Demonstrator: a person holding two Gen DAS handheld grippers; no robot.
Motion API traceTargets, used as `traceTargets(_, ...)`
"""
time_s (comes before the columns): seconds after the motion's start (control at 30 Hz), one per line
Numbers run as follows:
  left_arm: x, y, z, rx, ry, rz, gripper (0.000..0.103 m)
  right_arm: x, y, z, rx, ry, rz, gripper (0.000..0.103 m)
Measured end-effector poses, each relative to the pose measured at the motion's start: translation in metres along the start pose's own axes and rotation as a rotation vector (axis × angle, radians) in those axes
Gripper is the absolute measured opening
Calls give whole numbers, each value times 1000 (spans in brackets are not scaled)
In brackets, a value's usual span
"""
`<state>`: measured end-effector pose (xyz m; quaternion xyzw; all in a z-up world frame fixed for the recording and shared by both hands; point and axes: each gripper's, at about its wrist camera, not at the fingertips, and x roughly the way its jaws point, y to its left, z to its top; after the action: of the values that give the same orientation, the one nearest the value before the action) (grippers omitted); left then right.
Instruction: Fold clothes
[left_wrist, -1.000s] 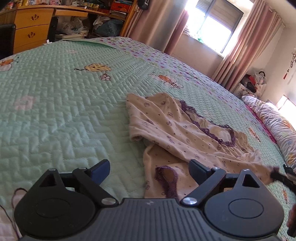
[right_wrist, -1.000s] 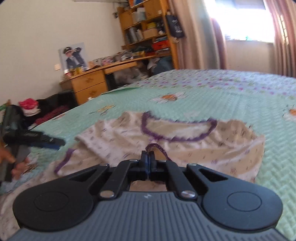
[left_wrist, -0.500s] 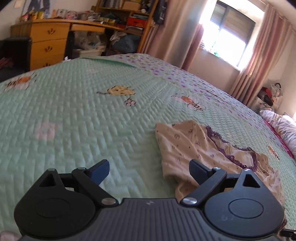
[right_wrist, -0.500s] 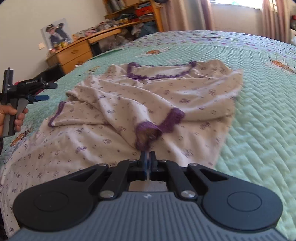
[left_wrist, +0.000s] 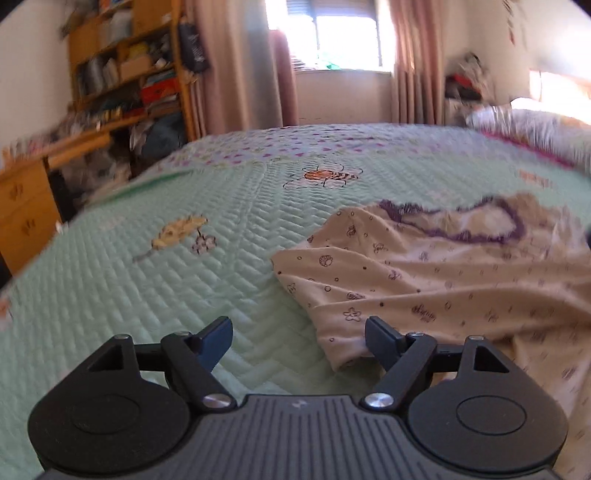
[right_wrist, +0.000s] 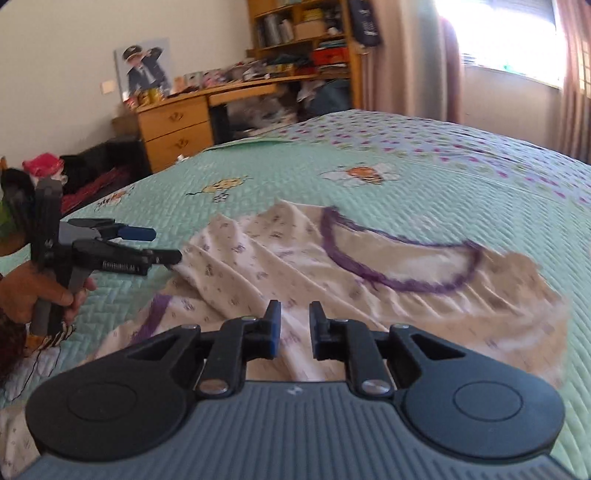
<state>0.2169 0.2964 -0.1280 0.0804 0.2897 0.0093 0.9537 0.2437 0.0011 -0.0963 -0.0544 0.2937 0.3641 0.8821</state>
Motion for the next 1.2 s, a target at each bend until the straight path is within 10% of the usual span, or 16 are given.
traceTargets(0.37, -16, -1, 6, 253, -141, -215, 62, 82, 14, 41, 140, 67, 179, 25)
traceTargets(0.5, 11, -15, 8, 323, -5, -365, 36, 96, 25, 48, 70, 85, 145, 17)
traceTargets(0.67, 28, -10, 5, 293, 179, -498, 31, 114, 20, 58, 88, 87, 128, 18)
traceTargets(0.93, 20, -3, -8, 297, 139, -488, 32, 148, 51, 68, -12, 85, 201, 23)
traceTargets(1.07, 22, -1, -11, 262, 122, -489, 33, 160, 55, 79, -107, 66, 211, 56)
traceTargets(1.2, 22, 1, -16, 223, 100, -490, 35, 180, 48, 90, -107, 121, 274, 62)
